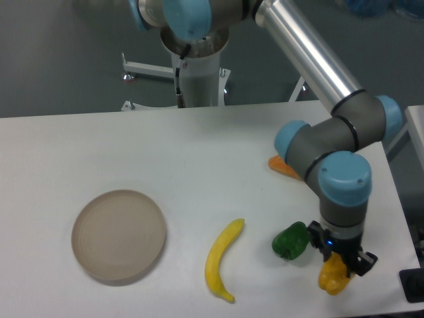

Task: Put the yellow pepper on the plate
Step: 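Lift the grasped yellow pepper up from the table with the gripper, then carry the yellow pepper over the banana toward the beige plate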

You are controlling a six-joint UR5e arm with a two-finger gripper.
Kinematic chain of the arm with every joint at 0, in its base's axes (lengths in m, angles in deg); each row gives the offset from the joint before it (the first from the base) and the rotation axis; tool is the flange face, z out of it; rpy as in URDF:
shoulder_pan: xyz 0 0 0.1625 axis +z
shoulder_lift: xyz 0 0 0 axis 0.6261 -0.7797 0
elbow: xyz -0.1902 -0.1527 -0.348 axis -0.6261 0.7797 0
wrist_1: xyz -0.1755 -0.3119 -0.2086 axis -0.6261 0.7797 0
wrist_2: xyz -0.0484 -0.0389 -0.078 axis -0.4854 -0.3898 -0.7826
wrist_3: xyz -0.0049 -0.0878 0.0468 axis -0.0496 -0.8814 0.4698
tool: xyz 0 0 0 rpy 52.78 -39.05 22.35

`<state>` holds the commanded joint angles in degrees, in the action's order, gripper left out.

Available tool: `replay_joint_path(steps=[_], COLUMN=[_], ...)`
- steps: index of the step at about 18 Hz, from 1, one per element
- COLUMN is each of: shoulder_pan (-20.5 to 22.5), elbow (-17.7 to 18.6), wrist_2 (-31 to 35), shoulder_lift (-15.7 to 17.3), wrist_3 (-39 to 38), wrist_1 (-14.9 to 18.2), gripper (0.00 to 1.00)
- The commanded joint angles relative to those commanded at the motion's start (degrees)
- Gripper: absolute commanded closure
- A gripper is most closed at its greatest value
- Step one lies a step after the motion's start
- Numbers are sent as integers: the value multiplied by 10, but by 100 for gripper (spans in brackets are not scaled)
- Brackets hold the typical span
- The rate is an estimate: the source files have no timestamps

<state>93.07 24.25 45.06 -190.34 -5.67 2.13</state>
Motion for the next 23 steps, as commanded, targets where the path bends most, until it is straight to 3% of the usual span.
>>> replay_joint_path(steps=[6, 11, 23], shoulder_pan=[-45, -118, -250], elbow=[99, 168, 201], wrist_2=[-3, -4, -3], shoulder_lift=[93, 130, 118], wrist_3=[-97, -241, -424], wrist_1=[57, 76, 80], gripper=[55, 55, 55])
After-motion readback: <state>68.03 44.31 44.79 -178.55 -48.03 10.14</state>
